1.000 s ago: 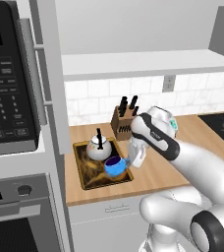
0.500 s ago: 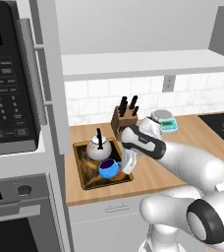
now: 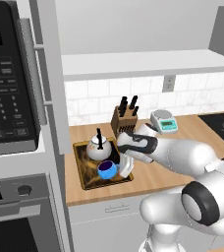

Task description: Pick the kettle from the counter and place it on the tray. Then pick the mug from the cabinet and place it on the tray. Then close the cabinet doors.

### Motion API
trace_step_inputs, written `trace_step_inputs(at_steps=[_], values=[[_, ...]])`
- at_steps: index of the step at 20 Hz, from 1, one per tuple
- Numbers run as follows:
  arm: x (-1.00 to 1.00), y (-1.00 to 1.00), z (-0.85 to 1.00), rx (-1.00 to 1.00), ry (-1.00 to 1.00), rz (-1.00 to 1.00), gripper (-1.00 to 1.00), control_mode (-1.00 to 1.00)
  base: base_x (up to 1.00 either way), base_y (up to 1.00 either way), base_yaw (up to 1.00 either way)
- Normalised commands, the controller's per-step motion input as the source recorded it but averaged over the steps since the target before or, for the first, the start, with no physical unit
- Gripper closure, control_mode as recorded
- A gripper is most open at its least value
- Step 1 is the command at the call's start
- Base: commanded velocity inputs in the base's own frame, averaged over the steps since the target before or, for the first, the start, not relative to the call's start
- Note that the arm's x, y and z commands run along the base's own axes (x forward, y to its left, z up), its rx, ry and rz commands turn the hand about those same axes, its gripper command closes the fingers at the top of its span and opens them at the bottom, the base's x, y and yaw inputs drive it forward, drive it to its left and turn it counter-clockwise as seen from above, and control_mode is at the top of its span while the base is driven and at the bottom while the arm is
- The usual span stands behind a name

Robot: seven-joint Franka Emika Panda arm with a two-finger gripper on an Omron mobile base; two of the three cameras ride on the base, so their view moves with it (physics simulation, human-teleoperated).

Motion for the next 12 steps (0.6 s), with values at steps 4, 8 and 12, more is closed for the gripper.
trace_step_inputs(at_steps=[4, 8, 12], values=[[0.19, 0.10, -0.16, 0.00, 0.00, 0.00, 1.00, -1.00, 0.00, 0.00, 0.00], [0.08, 0.13, -0.12, 0.00, 0.00, 0.00, 1.00, -1.00, 0.00, 0.00, 0.00], [-0.01, 0.02, -0.01, 0.00, 0.00, 0.00, -1.00, -1.00, 0.00, 0.00, 0.00]])
